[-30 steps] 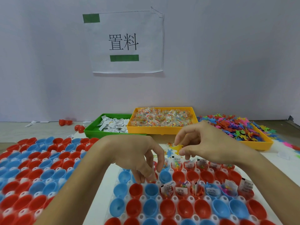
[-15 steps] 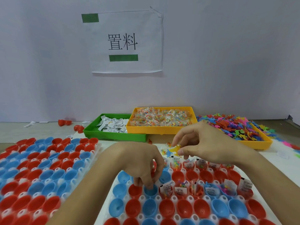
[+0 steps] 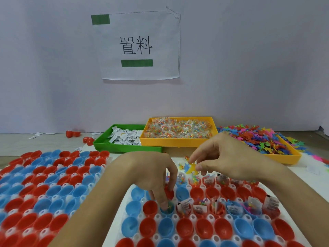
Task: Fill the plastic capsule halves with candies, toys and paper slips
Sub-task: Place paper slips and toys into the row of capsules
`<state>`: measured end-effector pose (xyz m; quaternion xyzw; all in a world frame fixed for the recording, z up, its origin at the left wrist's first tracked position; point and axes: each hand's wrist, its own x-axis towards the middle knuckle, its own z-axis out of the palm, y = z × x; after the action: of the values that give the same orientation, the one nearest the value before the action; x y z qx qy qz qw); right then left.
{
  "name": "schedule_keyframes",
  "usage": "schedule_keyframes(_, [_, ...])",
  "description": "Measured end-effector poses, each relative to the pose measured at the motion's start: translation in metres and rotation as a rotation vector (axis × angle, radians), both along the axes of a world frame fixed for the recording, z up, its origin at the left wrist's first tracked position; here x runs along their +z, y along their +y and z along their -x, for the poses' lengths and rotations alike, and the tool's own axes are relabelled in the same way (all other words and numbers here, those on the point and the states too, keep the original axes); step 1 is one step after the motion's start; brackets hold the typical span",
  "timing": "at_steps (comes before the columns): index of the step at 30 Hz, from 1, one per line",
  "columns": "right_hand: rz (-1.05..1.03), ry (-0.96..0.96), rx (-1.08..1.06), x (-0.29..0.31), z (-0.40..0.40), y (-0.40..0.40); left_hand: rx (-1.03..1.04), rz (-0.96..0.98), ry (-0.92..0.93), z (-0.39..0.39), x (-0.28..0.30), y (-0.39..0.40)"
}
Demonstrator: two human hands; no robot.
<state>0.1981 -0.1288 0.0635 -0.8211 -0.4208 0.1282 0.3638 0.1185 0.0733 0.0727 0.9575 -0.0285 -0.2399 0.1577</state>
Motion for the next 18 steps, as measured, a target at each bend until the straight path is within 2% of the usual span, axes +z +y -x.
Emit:
schedule_keyframes(7, [0.003, 0.024, 0.068, 0.009, 0.019, 0.012, 0.043, 0.059, -0.166, 0.010, 0.023, 0.024])
schedule_keyframes(11, [0.081, -0.073, 0.108, 0.004, 0.037, 0.029, 0.074, 0.056, -0.251, 0.012, 0.025, 0.032])
schedule_keyframes(18, [0.273, -0.203, 0.163, -0.002, 0.045, 0.054, 0.066, 0.059, -0.270, 0.013, 0.028, 0.035])
